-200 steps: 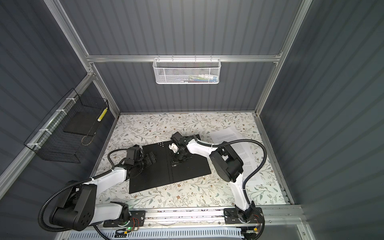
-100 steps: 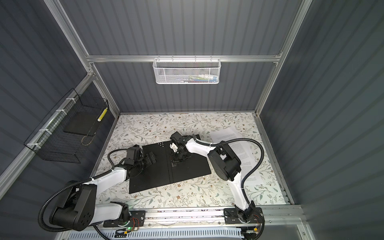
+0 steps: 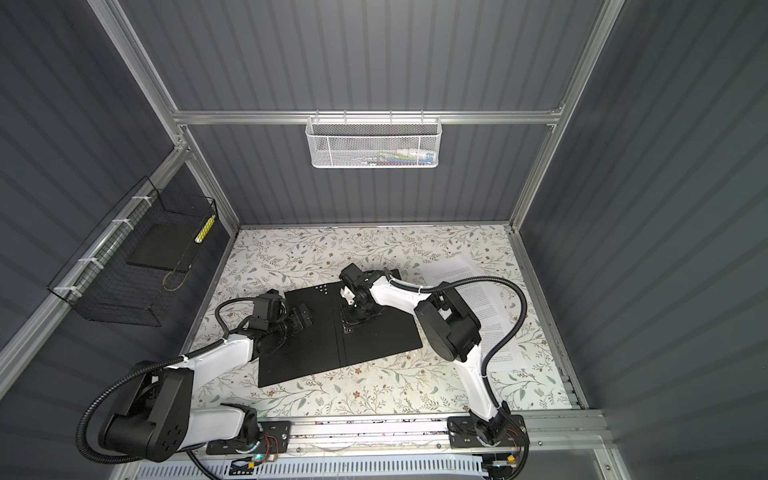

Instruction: Put the files into the folder

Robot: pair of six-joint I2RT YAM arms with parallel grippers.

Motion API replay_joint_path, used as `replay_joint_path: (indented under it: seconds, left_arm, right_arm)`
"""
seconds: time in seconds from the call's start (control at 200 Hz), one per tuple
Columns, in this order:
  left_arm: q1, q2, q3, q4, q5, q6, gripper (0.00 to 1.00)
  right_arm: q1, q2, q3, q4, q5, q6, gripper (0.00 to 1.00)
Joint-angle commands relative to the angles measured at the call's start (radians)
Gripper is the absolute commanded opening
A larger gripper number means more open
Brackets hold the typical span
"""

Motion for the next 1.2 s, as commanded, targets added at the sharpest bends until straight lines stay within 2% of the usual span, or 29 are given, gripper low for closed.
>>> replay_joint_path:
  seconds: [0.0, 0.215, 0.705, 1.196]
  left_arm:
    - [0.009, 0.041, -0.046, -0.213, -0.007, -0.002, 1.00]
    - [0.009, 0.040, -0.046, -0.213, -0.007, -0.002, 1.00]
    - [0.009, 0.042, -0.045, -0.215, -0.007, -0.002, 1.00]
    - [0.009, 0.042, -0.045, -0.213, -0.007, 0.000, 1.00]
  right_arm:
    - [0.002, 0.004, 0.033, -0.090, 0.090, -0.033, 0.00]
    - [0.018, -0.030, 0.052, -0.101, 0.107, -0.031, 0.00]
    - [0.040, 0.040, 0.136, -0.120, 0.100, -0.038, 0.00]
    - [0.058, 0.062, 0.128, -0.133, 0.103, -0.038, 0.00]
